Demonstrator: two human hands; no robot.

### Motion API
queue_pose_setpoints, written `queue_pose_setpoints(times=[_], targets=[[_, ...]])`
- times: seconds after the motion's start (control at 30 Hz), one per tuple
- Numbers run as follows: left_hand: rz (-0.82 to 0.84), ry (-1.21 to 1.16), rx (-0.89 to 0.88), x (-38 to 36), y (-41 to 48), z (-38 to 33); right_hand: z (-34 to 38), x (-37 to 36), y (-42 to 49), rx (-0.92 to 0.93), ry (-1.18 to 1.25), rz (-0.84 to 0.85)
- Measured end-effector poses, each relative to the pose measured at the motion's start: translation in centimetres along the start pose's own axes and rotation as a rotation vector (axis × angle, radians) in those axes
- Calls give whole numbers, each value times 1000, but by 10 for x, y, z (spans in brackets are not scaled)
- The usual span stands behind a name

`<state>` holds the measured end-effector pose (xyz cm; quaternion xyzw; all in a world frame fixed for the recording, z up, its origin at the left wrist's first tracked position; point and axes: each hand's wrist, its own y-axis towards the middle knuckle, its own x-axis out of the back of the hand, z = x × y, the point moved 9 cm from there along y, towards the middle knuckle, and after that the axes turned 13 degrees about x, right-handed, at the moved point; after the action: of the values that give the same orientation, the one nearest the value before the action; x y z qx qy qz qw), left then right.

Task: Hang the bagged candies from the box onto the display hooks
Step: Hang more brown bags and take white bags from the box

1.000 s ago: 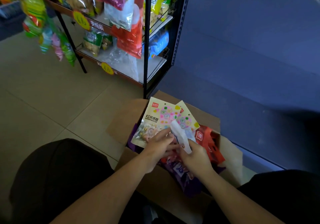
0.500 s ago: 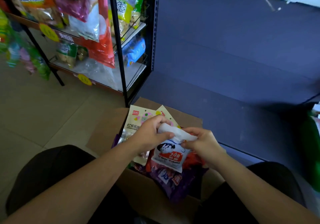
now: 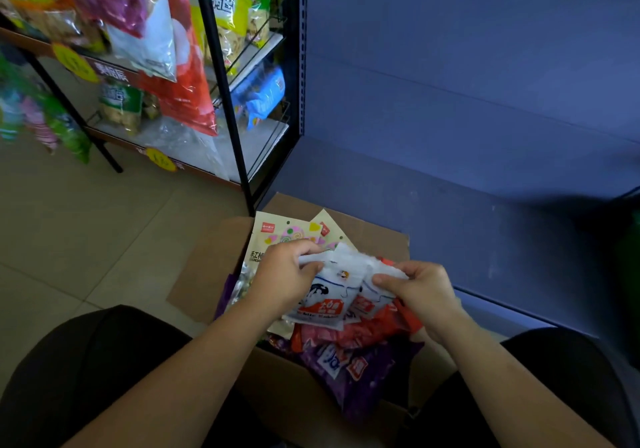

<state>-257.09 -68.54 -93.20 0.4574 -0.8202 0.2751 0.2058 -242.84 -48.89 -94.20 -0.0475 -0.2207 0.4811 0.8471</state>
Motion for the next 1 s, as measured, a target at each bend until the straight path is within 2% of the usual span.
queue_pose_setpoints(times=[0.17, 0.23, 0.4, 0.63, 1.0], targets=[[59, -34, -47, 7, -4, -12, 18, 14, 2, 115, -52, -11], [17, -37, -113, 14, -11, -23, 32, 19, -3, 161, -68, -17], [-73, -154, -123, 49, -27, -60, 86, 51, -19, 239, -3, -121], [-96, -100, -290, 113, -43, -167, 216, 86, -42, 502, -71, -91], [-288, -25, -588, 241, -53, -360, 420, 161, -36, 805, -12, -284]])
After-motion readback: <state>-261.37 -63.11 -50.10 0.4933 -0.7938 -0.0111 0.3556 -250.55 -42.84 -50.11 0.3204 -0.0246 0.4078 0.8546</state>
